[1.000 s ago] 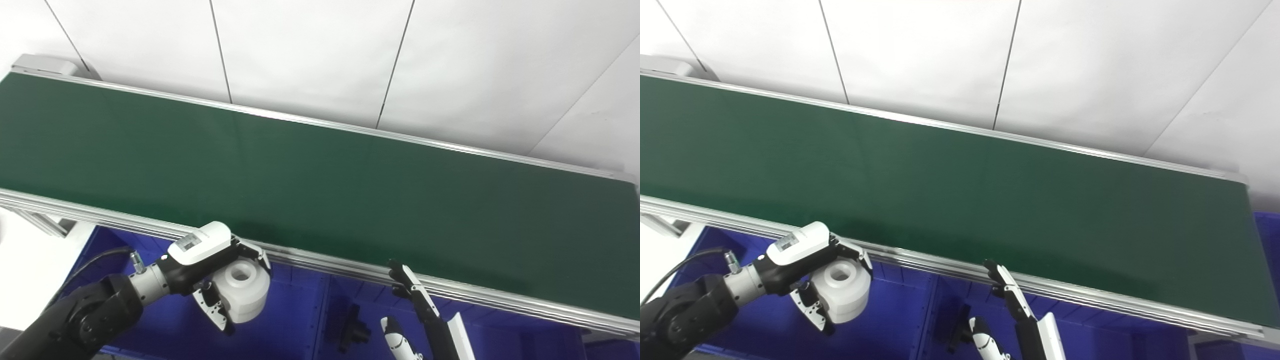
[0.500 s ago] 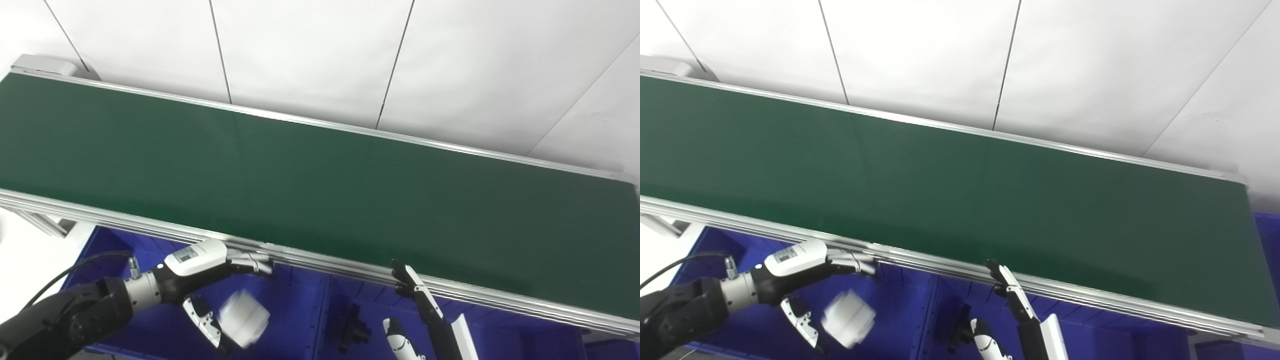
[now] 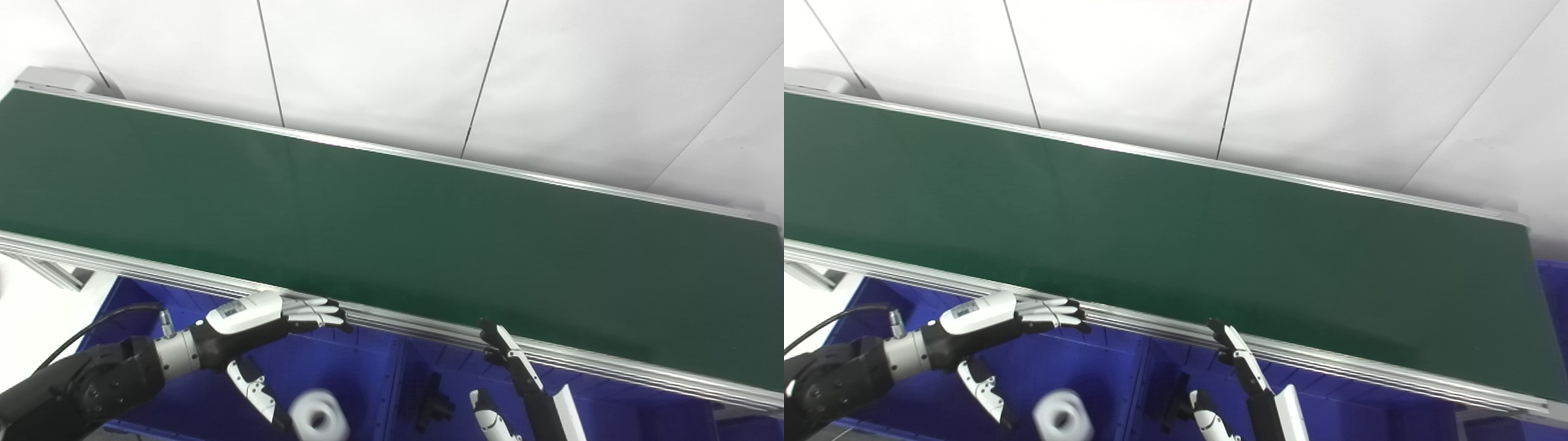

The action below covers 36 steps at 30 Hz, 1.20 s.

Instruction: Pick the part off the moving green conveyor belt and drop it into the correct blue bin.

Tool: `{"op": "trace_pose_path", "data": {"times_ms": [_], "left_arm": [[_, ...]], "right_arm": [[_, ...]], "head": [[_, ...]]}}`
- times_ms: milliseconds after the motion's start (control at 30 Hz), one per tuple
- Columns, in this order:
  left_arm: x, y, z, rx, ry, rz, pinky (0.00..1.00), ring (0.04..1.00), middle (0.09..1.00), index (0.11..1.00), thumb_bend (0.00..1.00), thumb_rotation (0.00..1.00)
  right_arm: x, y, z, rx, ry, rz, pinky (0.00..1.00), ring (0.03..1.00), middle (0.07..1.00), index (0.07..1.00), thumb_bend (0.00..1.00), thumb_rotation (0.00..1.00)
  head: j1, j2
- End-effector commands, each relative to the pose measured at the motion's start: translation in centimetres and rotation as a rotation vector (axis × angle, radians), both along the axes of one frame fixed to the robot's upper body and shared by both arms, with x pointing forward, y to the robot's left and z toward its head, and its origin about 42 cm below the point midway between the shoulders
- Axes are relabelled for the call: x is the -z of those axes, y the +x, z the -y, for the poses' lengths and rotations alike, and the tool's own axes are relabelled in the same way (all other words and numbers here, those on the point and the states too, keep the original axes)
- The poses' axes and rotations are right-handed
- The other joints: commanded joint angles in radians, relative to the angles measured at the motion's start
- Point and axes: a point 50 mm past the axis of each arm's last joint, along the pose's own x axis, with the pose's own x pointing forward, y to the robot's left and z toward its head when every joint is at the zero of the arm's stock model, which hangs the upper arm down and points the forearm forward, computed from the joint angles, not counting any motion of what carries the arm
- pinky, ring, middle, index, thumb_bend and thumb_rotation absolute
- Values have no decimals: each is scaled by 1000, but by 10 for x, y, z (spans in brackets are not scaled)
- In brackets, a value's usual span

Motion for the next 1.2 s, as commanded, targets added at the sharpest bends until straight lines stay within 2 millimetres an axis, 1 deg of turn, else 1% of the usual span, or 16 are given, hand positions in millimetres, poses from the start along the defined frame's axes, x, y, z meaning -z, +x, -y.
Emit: {"op": "trace_pose_path", "data": {"times_ms": [0,67,100,133,200,300,400,433,467,500,533,567,700,800,900,1167], "left_arm": [[-14,-1,11,-11,-133,-10,923,959,956,883,745,566],[-20,-6,20,-28,-225,-82,895,963,968,910,700,534],[-23,-7,25,-31,-261,-119,895,964,987,943,657,596],[-29,-10,35,-12,-319,-161,894,964,994,954,643,617],[-35,-15,55,21,-395,-212,931,983,999,992,544,714],[-32,-16,69,20,-443,-249,955,996,1000,999,470,703],[-29,-14,68,5,-448,-262,990,1000,1000,1000,413,712],[-29,-13,65,-2,-447,-263,995,1000,1000,1000,406,715],[-30,-11,62,-6,-447,-264,996,1000,1000,1000,390,725],[-31,-9,57,-13,-447,-265,997,1000,1000,1000,382,730],[-33,-6,53,-18,-448,-266,995,1000,1000,1000,379,731],[-34,-3,48,-22,-450,-270,993,1000,1000,1000,373,731],[-39,6,41,-24,-456,-272,979,1000,1000,1000,352,733],[-39,9,41,-21,-452,-275,974,1000,1000,1000,351,749],[-37,8,40,-30,-451,-276,972,1000,1000,1000,354,711],[-38,7,41,-40,-454,-271,977,1000,1000,1000,343,689]], "right_arm": [[-9,0,-1,2,3,30,808,888,926,906,328,800],[-9,0,-1,-1,-2,30,808,889,927,907,326,803],[-9,0,-1,-2,-3,31,805,888,926,905,331,796],[-9,0,-1,-6,-8,28,804,888,926,905,332,792],[-8,1,-3,-12,-14,24,798,889,932,908,351,803],[-9,2,-6,-15,-17,23,798,890,934,908,359,805],[-13,2,-9,-14,-21,23,796,890,935,912,367,824],[-14,3,-12,-14,-18,21,796,890,935,913,367,827],[-14,4,-13,-14,-15,20,797,892,938,915,370,829],[-15,7,-16,-16,-12,19,800,893,939,916,373,835],[-15,9,-19,-18,-10,18,803,895,938,915,377,844],[-15,13,-23,-20,-7,17,805,896,939,916,380,852],[-19,19,-28,-32,-11,12,817,906,951,931,400,901],[-20,19,-28,-32,-12,10,824,912,954,933,405,929],[-17,19,-27,-31,-2,7,816,906,954,929,409,902],[-19,19,-23,-24,-4,15,801,895,943,918,393,855]], "head": [[-6,6],[-16,14],[-18,15],[-32,24],[-57,33],[-104,47],[-148,63],[-222,90],[-222,90],[-320,119],[-333,122],[-380,129],[-364,134],[-352,123],[-334,120],[-283,128]]}}
